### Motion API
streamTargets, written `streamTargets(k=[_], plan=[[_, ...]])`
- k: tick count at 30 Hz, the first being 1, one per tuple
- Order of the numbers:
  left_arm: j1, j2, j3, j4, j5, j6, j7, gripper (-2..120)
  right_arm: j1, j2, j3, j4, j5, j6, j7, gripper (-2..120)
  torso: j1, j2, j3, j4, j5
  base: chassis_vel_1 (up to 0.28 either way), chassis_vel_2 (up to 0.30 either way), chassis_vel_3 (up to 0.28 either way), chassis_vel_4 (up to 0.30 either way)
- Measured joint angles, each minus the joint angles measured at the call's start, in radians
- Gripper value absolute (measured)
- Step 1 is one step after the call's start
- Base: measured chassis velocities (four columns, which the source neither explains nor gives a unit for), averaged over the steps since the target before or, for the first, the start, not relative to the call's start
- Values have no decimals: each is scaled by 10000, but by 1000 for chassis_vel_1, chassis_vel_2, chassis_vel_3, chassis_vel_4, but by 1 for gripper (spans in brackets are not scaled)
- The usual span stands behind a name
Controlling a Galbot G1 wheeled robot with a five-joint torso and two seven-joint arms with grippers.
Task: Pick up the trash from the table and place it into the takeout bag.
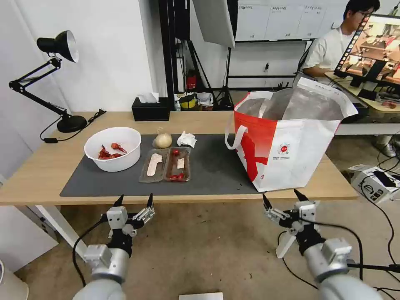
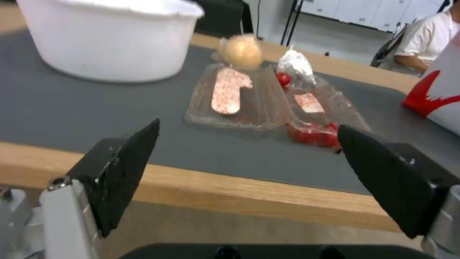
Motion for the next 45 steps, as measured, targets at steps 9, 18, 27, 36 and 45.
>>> streamTargets(k=[9, 18, 27, 36, 45], plan=[[-802, 631, 243, 180, -2040, 261, -534, 100, 382, -446, 22, -35, 1092, 238, -147, 100, 0, 0, 0, -2, -1, 0, 0, 0, 0], [-1607, 946, 581, -534, -6496, 721, -2058, 100, 322, -403, -24, -34, 1143, 387, -180, 100, 0, 0, 0, -1, -1, 0, 0, 0, 0], [-3084, 1156, 698, -403, -10356, 1288, -4718, 100, 386, -473, -156, -100, 1103, 429, -166, 100, 0, 0, 0, -4, -2, 0, 0, 0, 0], [-3754, 1124, 721, 677, -11131, 1237, -5299, 100, 604, -598, -344, -355, 1076, 454, -154, 100, 0, -1, -1, -1, -2, 0, 0, 0, 0], [-4134, 925, 779, 1180, -11042, 1048, -5224, 100, 772, -531, -552, -586, 1015, 476, -139, 100, 0, 0, 0, -1, -2, 0, 0, 0, 0]])
